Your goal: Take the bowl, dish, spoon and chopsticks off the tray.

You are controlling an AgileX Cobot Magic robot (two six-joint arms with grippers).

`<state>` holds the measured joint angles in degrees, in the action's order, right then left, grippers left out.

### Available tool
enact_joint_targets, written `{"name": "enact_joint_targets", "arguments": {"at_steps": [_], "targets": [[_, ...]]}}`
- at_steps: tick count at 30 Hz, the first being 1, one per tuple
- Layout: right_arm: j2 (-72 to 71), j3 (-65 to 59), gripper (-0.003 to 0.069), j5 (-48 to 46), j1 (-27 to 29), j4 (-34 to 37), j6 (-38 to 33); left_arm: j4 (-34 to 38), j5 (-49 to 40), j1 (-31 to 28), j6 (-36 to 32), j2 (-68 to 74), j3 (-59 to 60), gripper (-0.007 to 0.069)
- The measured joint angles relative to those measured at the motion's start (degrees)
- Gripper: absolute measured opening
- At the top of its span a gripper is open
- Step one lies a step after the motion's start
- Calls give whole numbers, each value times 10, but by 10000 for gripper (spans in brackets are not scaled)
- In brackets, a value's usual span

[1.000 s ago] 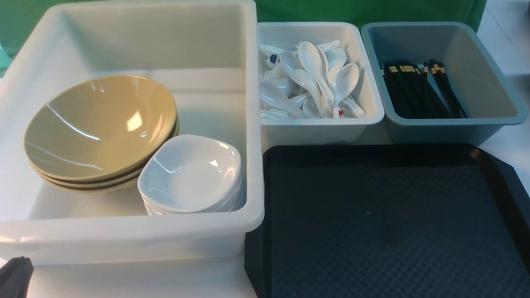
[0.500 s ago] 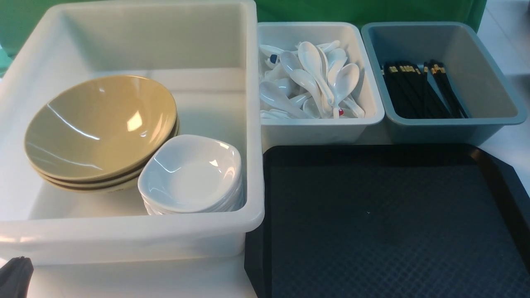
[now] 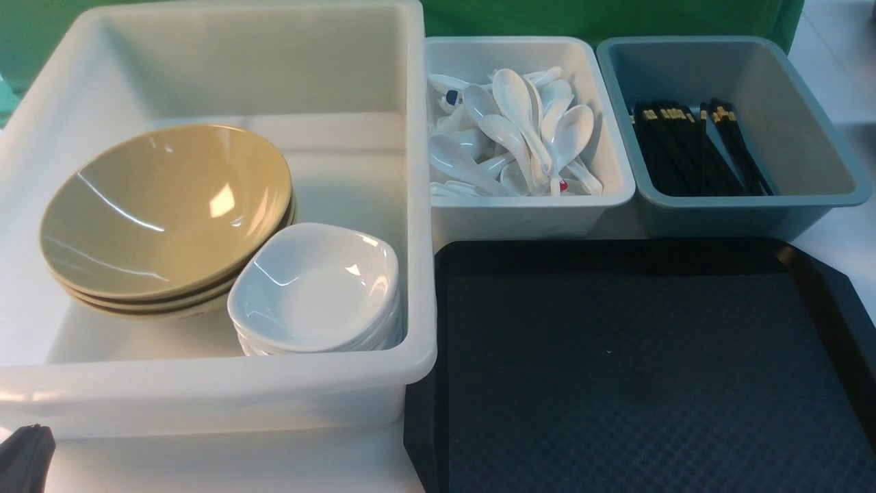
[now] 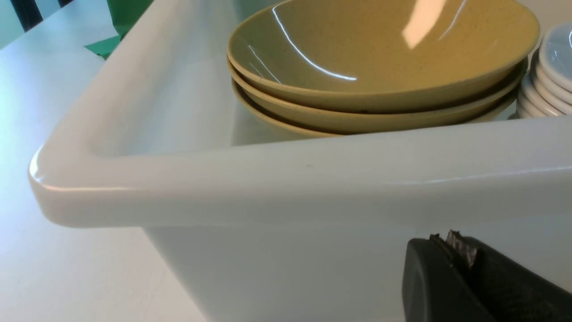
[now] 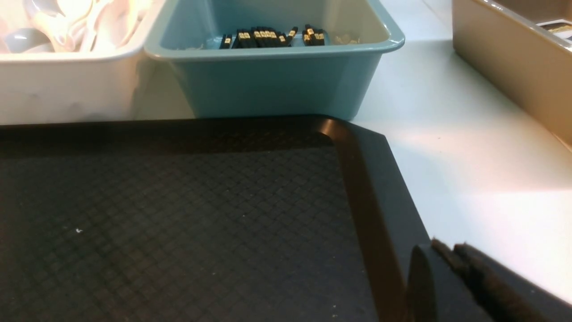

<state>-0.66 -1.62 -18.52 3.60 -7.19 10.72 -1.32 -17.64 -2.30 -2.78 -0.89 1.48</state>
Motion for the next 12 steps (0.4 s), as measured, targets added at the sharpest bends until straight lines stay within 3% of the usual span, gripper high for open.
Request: {"name": "enact_joint_targets", "arguments": {"at_steps": [12], "targets": [[0,0,90,0,0,0,0,0,0,0,0,0,0,-11]]}}
